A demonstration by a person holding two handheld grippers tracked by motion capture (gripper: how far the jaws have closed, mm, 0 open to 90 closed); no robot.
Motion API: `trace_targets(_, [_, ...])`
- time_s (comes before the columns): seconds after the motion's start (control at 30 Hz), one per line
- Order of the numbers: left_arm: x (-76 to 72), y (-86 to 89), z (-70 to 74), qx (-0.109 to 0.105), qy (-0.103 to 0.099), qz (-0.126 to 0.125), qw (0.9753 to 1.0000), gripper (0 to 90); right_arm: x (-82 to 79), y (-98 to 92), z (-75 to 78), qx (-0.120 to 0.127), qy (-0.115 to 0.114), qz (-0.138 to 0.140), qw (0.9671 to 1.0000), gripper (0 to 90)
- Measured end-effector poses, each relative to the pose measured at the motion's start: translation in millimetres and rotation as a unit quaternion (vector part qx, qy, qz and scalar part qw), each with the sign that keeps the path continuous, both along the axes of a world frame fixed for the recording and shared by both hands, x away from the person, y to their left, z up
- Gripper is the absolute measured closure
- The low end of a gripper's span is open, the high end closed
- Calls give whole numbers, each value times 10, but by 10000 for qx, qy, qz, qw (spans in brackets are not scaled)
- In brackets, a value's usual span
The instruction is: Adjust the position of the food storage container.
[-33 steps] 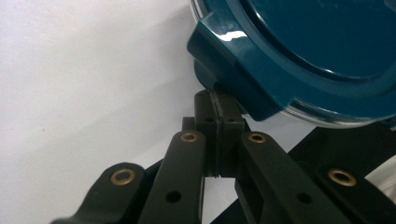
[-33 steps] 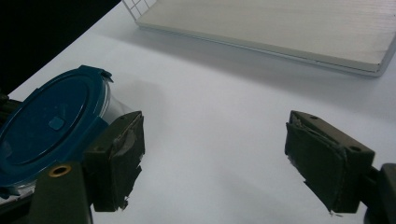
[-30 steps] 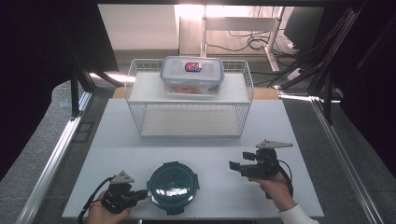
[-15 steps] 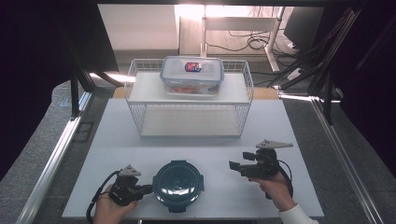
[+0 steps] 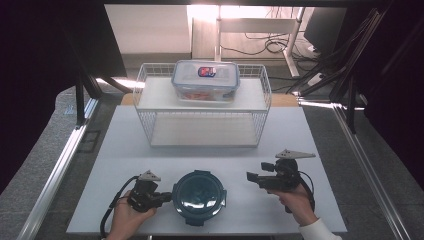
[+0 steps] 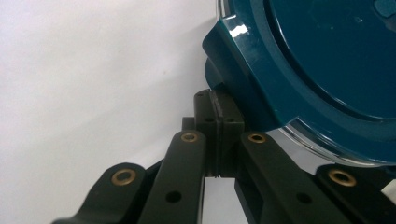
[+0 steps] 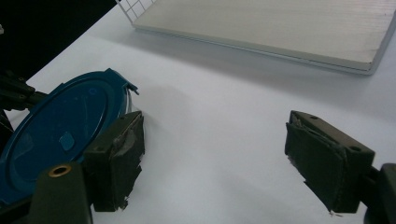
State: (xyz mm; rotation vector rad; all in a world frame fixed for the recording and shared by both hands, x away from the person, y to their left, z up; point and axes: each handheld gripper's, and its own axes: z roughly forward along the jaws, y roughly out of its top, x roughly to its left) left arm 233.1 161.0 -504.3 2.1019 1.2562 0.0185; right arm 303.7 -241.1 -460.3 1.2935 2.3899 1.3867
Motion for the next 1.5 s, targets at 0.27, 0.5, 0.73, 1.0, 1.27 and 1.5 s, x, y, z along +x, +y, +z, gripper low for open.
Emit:
trace_targets(0.27, [104, -151, 7, -59, 32, -162, 9998, 900, -1, -11, 4, 6, -10, -17, 10000, 199])
trace_targets(0.5, [207, -208, 4, -151, 97, -184, 9997, 900, -2, -33, 11, 26, -17, -57, 10000, 200])
trace_targets(0.73, [277, -255, -7, -264, 157, -229, 9993, 900, -17, -39, 28, 55, -51, -73, 9999, 200])
trace_targets(1.0, [314, -320, -2, -252, 191, -328, 9990, 900, -15, -47, 25, 41, -41, -69, 10000, 200])
trace_targets(1.27, [286, -364, 7, -168, 151, -416, 9989, 900, -15, -62, 29, 58, -49, -98, 9999, 200])
trace_targets(1.5, [246, -431, 18, -147, 150, -538, 9983, 900, -7, -72, 26, 52, -22, -135, 9999, 200])
